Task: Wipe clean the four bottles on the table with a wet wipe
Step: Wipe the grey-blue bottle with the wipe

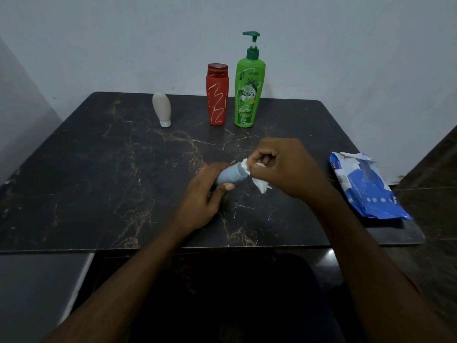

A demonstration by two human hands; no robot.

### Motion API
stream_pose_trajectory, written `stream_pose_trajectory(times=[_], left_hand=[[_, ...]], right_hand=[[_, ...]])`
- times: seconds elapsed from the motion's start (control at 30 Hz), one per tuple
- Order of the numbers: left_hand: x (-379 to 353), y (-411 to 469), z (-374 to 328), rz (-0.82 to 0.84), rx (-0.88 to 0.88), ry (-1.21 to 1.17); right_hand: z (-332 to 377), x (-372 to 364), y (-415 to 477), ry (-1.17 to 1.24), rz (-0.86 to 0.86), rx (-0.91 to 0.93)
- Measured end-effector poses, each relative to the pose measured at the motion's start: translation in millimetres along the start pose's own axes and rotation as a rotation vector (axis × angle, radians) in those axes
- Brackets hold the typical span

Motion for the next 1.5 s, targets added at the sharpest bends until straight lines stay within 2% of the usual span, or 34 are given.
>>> stream_pose_trajectory(times=[0.1, 0.23, 0.37, 0.5, 0.67, 0.8, 0.97, 1.17, 1.3, 1.5], left_hand=[[0.0, 0.8, -0.2, -0.003, 0.006, 0.000], [-1.7, 0.9, 0.1, 0.008, 0.001, 0.004], [-1.2, 0.9, -0.9, 0.012, 0.009, 0.016], [-3.6, -0.1, 0.9, 0.031, 0.014, 0.026], [-3.0, 0.4, 0.3, 0.024, 0.020, 0.028], [-3.4, 1.4, -0.1, 0.033, 0.026, 0.007], [-0.9, 5.0, 3.3, 0.027, 0.048, 0.024], [2.0, 8.4, 20.8, 0.195, 0.185, 0.068], [41.4, 41.7, 39.8, 0.094, 0.361, 0.091], [81.3, 120.5, 56.1, 0.099, 0.224, 0.367]], right_hand=[[2.2, -2.6, -2.5, 0.031, 0.063, 0.008], [-2.1, -0.5, 1.1, 0.042, 0.005, -0.034], [-0.8, -4.8, -2.8, 0.049, 0.069, -0.012], [-5.0, -1.1, 1.0, 0.038, -0.024, -0.050], [-4.7, -4.5, -4.4, 0.068, 0.037, -0.038], [-12.1, -1.3, -1.6, 0.042, -0.059, -0.085], [-46.8, -5.2, -16.0, 0.085, -0.082, -0.277], [-73.0, -22.6, -25.7, 0.295, -0.159, -0.544], [-87.3, -43.0, -29.8, 0.434, -0.209, -0.706], [-93.7, -82.1, -22.5, 0.606, -0.226, -0.849]])
Point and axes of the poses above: each hand's wrist, its own y-axis towards the middle knuckle, its own x-axis out of the back of the hand, z = x × y, the point moved 10 cm from there along y, towards the middle knuckle, and after that the axes turned 15 degrees about -z, right-handed, at the moved point
